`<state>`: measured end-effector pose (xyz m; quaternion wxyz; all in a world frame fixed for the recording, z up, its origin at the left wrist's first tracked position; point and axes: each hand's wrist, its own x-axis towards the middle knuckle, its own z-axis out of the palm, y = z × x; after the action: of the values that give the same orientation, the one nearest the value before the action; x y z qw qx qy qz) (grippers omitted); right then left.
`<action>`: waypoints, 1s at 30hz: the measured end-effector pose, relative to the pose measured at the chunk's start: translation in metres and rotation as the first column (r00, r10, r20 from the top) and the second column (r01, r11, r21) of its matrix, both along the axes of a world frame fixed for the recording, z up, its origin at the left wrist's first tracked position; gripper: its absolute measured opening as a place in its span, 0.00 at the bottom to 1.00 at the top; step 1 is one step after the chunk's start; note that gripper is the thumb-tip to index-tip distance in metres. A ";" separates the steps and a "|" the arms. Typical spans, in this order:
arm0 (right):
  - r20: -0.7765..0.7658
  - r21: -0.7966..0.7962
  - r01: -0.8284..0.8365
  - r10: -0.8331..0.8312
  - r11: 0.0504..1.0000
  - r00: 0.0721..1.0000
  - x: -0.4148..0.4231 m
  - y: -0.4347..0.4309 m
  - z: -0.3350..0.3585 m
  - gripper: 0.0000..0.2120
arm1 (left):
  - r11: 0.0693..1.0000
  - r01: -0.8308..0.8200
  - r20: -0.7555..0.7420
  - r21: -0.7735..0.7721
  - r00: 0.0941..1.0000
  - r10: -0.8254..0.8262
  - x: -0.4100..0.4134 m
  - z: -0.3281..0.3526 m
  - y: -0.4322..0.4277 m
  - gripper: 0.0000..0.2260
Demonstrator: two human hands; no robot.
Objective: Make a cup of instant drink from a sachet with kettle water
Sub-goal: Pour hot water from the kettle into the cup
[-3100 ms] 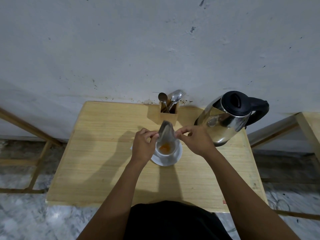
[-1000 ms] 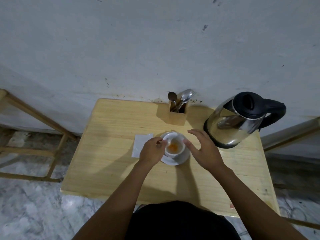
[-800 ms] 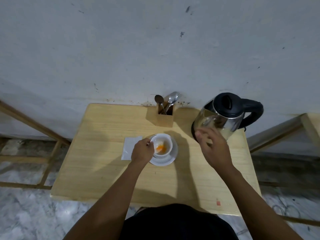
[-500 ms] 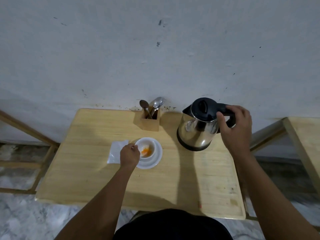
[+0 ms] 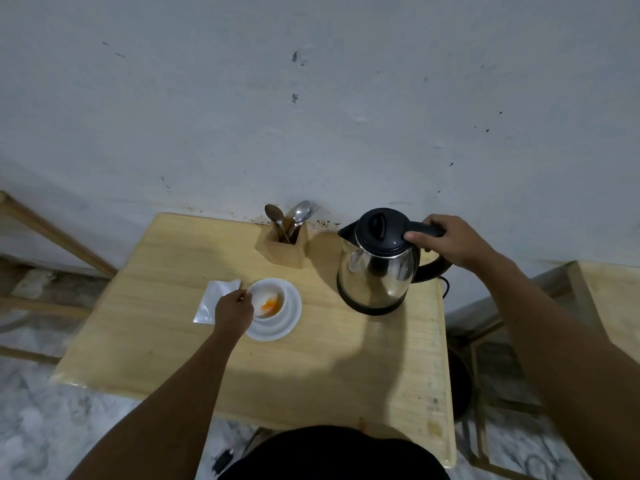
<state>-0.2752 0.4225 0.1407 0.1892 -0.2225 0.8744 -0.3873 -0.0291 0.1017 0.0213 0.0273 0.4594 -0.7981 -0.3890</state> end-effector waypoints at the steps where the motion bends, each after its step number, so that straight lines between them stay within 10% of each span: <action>1: 0.026 0.021 -0.013 0.012 1.000 1.000 -0.003 0.001 -0.001 0.32 | 1.000 -0.003 0.008 0.003 1.000 0.003 0.000 0.001 0.001 0.16; 18: -0.097 -0.102 0.046 -0.056 0.994 0.994 0.014 -0.017 0.008 0.32 | 0.997 0.054 -0.015 0.063 0.998 -0.053 0.006 0.004 -0.007 0.13; 30: -0.174 0.234 -0.126 0.169 0.964 0.970 0.047 -0.086 0.074 0.36 | 0.978 0.135 -0.087 0.157 0.989 -0.123 0.010 0.001 -0.022 0.13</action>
<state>-0.2286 0.3368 0.2146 0.1558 -0.3010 0.9073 -0.2489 -0.0196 0.0796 0.0223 -0.0052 0.3920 -0.7902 -0.4711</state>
